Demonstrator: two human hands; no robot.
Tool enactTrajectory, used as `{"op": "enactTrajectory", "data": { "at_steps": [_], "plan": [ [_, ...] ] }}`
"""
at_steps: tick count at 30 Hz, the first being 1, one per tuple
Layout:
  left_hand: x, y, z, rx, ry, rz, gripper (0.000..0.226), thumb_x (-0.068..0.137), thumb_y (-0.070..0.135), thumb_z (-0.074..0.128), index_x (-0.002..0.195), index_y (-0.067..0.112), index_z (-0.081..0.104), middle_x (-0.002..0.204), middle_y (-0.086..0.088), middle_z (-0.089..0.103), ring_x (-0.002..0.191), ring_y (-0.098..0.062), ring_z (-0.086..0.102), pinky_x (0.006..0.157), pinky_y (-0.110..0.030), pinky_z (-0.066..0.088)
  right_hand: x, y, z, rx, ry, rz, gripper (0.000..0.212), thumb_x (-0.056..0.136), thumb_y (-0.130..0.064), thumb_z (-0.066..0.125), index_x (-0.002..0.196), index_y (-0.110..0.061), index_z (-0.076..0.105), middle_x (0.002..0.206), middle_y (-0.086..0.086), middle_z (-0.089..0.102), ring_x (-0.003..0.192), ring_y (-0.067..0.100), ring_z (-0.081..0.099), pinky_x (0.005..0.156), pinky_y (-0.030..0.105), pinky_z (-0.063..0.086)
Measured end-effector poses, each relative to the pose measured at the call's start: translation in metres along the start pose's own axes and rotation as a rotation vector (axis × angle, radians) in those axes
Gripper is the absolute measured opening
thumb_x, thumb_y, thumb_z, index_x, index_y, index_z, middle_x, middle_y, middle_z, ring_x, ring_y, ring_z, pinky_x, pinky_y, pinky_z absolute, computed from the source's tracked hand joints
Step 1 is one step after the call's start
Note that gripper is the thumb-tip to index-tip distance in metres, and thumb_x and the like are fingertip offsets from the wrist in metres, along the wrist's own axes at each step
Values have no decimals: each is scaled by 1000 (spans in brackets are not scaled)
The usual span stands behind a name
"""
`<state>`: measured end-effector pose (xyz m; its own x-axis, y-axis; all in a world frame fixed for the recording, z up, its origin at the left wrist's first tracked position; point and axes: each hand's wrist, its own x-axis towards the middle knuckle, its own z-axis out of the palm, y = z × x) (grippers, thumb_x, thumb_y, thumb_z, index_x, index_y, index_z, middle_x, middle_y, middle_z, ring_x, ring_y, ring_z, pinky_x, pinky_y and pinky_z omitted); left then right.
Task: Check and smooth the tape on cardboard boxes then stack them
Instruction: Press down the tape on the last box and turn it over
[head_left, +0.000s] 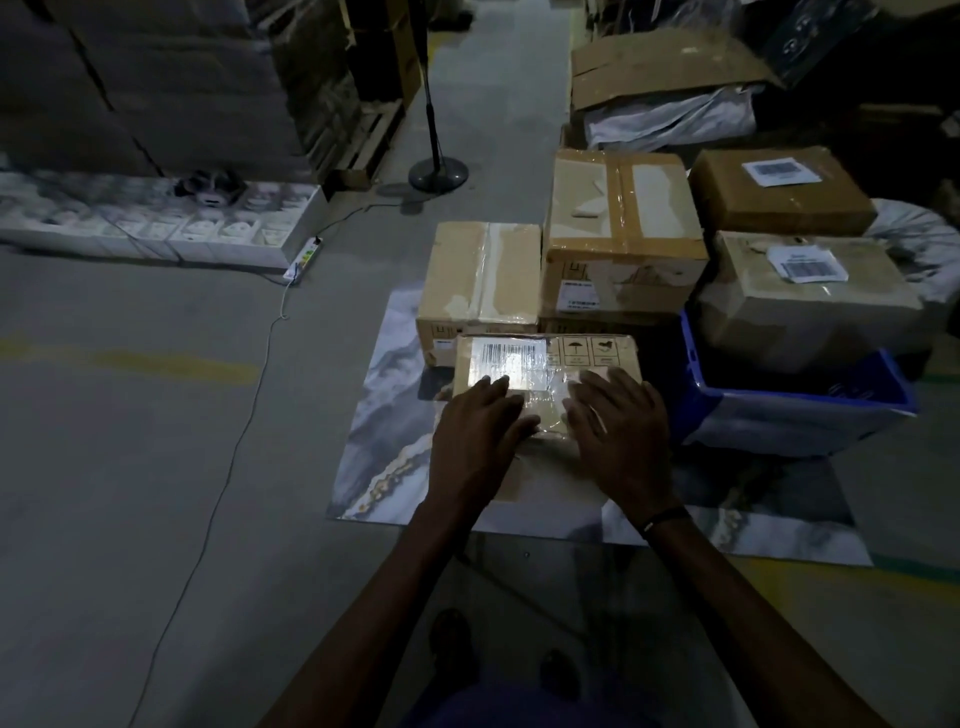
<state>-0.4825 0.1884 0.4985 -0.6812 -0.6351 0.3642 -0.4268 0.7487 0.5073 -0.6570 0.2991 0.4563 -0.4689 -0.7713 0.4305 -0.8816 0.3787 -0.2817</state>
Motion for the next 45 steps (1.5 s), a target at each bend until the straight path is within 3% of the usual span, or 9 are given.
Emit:
{"op": "enactTrajectory", "data": {
  "at_steps": [4,8,10,15,21,26,29,38,45],
  "plan": [
    [-35,-24,11,-93,28,-100,39,96,41,68,131,24,68,160,-9,40,149,-27,35,114,-44,40,-20,11,2,158,94,55,43,103,-49,51,131,-20,68,149,3,55,145,26,39,113,52,36],
    [-56,-33,13,-309,49,-168,58,94,13,73,145,34,55,171,3,8,154,-9,20,118,-33,36,-45,16,-1,385,56,104,54,95,-41,67,145,-22,56,168,5,22,155,25,20,121,39,32],
    [-57,-29,14,-368,50,-209,61,96,9,68,146,38,52,169,4,16,147,1,30,116,-27,40,-50,15,-3,447,51,147,60,93,-37,74,147,-23,53,169,6,16,154,19,23,119,26,33],
    [-55,-28,17,-343,90,-209,62,92,6,70,145,35,54,154,-3,46,137,-9,47,106,-38,49,-49,13,-4,540,37,159,62,89,-27,76,146,-19,53,161,7,32,146,9,38,110,30,48],
    [-38,-21,-2,-291,139,-219,50,97,33,70,144,36,53,143,0,59,123,-10,59,98,-36,55,-28,-2,-36,550,106,199,51,88,-39,71,134,-17,62,145,3,55,118,-23,48,91,1,43],
    [-29,-22,-6,-295,117,-202,77,85,39,83,151,31,45,141,6,61,117,-1,58,95,-16,51,-6,14,-35,555,-24,364,56,82,-73,66,126,-38,66,128,-15,68,111,-1,64,94,26,54],
    [-30,-39,5,-327,9,-177,100,78,44,88,159,29,30,144,5,58,120,-2,57,92,-5,43,1,24,-25,540,-121,389,53,82,-68,69,125,-37,67,119,-15,71,109,7,66,87,23,53],
    [-26,-93,48,-360,-143,-314,91,70,51,87,144,30,38,129,8,61,112,-5,59,86,-31,54,17,42,35,529,-222,469,63,83,-52,78,141,-36,57,136,-2,63,113,18,63,96,43,55],
    [-1,-121,82,-251,-224,-302,76,83,50,80,144,20,46,146,1,49,128,-18,52,100,-47,50,21,43,80,505,-341,443,64,91,-22,76,149,-17,50,150,14,48,130,29,53,106,38,46]
  ]
}}
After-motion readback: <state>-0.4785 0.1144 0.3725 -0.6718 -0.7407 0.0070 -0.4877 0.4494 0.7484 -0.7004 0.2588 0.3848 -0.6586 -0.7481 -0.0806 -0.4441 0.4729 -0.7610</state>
